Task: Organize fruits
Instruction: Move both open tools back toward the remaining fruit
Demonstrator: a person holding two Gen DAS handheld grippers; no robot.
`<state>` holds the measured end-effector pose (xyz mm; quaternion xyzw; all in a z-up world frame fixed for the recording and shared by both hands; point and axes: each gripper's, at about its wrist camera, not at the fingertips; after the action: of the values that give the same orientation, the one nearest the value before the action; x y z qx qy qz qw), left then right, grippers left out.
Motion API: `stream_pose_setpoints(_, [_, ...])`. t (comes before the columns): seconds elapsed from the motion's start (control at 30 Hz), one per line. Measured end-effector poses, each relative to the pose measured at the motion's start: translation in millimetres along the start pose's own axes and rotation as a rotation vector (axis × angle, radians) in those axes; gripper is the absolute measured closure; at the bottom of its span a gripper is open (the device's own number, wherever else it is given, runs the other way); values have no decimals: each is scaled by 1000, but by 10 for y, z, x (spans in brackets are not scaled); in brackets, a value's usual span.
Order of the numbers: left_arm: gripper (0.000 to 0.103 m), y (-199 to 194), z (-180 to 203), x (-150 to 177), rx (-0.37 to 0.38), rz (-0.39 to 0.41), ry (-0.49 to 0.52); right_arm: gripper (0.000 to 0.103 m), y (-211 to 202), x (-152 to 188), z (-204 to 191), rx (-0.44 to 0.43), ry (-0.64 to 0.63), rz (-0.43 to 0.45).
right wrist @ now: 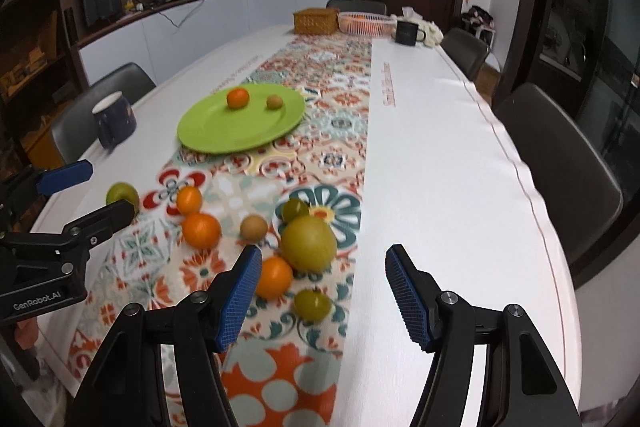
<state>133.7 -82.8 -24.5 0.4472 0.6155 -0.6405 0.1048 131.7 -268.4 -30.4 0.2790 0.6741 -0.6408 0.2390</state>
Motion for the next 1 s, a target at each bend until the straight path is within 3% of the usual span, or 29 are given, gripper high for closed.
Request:
stream_pose_setpoints(0.27, [25,135,56,157,16,-32,9,38,168,214,21,-5,15,-82])
stream_pose_setpoints(0.63, [25,369,89,275,38,-69,14,39,348,339,-1,-6,1,-124])
stream_pose_setpoints(1.0, [26,671,157,104,71,-75,24,53,518,331,53,-23,16,-154])
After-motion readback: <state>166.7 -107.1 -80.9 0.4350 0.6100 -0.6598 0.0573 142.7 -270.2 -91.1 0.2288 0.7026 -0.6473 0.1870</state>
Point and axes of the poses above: each gripper's, at about its wrist camera, not at the fingertips, and y roughly the way its jaws point, z to its right, x to its underside, and after that the axes turned 6 degrees about y, right-handed
